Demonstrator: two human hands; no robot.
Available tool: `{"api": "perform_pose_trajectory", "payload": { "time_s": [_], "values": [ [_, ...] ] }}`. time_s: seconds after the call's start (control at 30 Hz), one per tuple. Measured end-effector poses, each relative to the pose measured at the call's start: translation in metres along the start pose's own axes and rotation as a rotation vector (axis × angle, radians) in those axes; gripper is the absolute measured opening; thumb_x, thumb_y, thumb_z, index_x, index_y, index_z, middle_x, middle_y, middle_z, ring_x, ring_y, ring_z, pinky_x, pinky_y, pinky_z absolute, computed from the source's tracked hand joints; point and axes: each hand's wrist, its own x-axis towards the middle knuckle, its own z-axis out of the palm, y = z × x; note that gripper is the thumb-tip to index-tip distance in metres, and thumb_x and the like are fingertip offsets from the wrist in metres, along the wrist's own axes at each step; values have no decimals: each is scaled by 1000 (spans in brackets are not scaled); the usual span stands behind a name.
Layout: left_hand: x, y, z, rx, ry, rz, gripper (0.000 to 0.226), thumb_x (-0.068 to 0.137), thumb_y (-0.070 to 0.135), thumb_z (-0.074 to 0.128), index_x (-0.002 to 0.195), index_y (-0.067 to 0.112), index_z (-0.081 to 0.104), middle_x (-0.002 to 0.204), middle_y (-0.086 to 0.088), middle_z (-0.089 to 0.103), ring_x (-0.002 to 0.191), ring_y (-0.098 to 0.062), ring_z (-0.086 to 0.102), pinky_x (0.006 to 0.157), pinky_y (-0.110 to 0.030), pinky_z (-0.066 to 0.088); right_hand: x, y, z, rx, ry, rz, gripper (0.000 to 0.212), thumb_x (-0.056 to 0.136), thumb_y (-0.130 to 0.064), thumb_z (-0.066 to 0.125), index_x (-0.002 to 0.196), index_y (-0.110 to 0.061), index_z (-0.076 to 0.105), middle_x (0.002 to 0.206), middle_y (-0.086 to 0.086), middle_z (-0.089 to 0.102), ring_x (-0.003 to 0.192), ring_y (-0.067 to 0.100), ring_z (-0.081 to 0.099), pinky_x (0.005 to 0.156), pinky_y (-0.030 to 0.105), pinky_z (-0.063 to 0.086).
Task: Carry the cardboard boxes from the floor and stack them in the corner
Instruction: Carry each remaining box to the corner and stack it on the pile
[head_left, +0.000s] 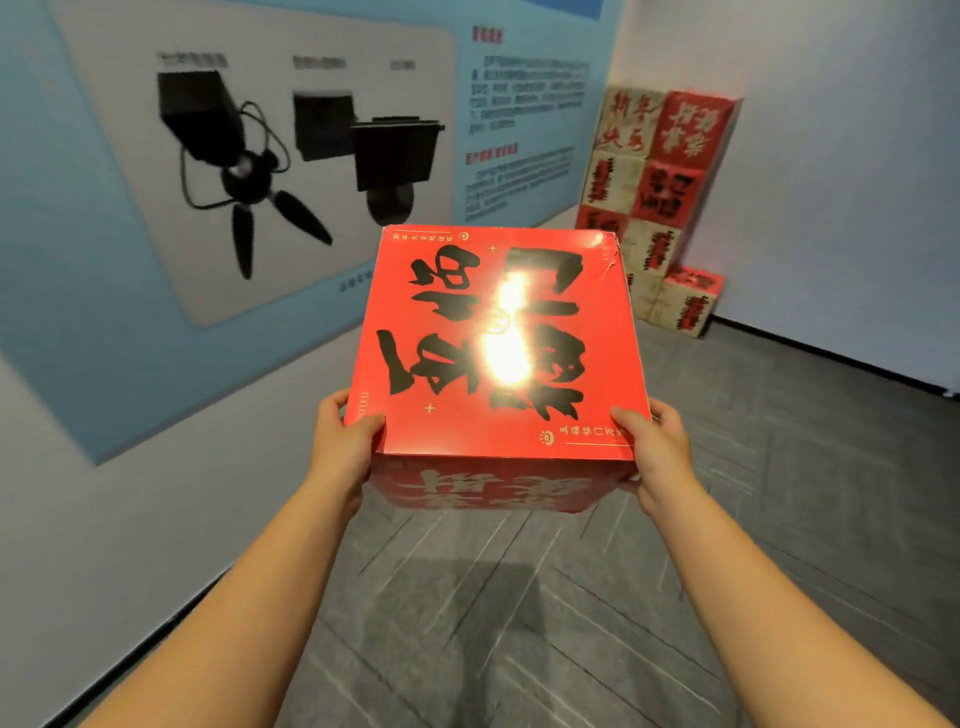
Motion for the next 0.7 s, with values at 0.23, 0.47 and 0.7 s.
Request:
{"api": "perform_pose_trajectory", "payload": {
  "time_s": [0.23, 0.47, 0.7],
  "values": [
    [115, 50, 66, 42, -136, 37, 41, 92, 1, 41, 132, 11, 38, 81, 6, 51, 62, -12, 46, 53, -27, 34, 93, -33, 45, 72, 123, -24, 28, 88, -11, 56, 111, -21, 43, 82, -4, 56, 66, 12, 53, 60, 26, 42],
    [203, 58, 147, 61, -228, 12, 42, 92, 2, 42, 132, 14, 39, 86, 4, 53, 65, -11, 47, 54, -27, 34, 188, -48, 54, 102, 214, -27, 26, 88, -10, 55, 109, -20, 43, 83, -3, 56, 65, 12, 52, 56, 23, 38],
    [300, 65, 279, 70, -306, 20, 43, 91, 1, 43, 131, 13, 40, 110, -6, 52, 67, -12, 48, 55, -28, 35, 332, -80, 40, 136, 270, -39, 28, 88, -8, 54, 111, -20, 44, 86, -2, 56, 66, 11, 52, 59, 25, 40]
  ]
}}
